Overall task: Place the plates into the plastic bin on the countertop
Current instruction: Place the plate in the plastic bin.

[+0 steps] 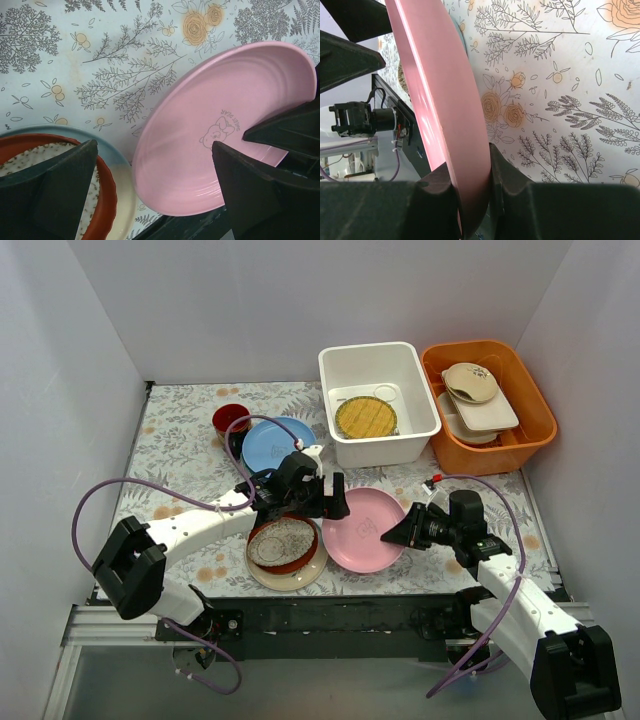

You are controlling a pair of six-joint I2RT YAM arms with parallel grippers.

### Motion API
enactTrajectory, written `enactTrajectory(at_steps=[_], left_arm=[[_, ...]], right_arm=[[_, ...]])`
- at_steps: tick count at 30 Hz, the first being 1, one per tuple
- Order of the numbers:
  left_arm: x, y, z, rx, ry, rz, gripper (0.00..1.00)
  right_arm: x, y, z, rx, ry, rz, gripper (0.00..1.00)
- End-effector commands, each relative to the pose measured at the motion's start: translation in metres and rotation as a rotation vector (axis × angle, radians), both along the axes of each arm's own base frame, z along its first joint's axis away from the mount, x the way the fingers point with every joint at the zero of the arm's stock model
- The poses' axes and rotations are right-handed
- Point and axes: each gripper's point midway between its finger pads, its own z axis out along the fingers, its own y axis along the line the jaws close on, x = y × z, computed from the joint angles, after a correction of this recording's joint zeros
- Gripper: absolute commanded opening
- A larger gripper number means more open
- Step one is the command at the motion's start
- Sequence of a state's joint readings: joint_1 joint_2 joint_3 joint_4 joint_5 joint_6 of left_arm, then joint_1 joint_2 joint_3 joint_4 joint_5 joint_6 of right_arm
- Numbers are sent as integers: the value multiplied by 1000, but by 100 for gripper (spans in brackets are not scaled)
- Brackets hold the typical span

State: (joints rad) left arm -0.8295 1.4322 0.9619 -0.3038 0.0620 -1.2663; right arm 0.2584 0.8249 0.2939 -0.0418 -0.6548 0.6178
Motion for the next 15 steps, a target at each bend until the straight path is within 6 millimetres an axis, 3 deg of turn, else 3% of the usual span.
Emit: enactTrajectory(at_steps=[1,6,15], left_arm=[[7,2,18,-25,-44,49,98],[7,22,33,-45,-98,133,98],[16,52,33,17,-105,208,98]], right_arm=[[8,4,20,9,-100,42,1],[6,6,16,14,-83,68,1],[20,12,30,26,-116,89,1]])
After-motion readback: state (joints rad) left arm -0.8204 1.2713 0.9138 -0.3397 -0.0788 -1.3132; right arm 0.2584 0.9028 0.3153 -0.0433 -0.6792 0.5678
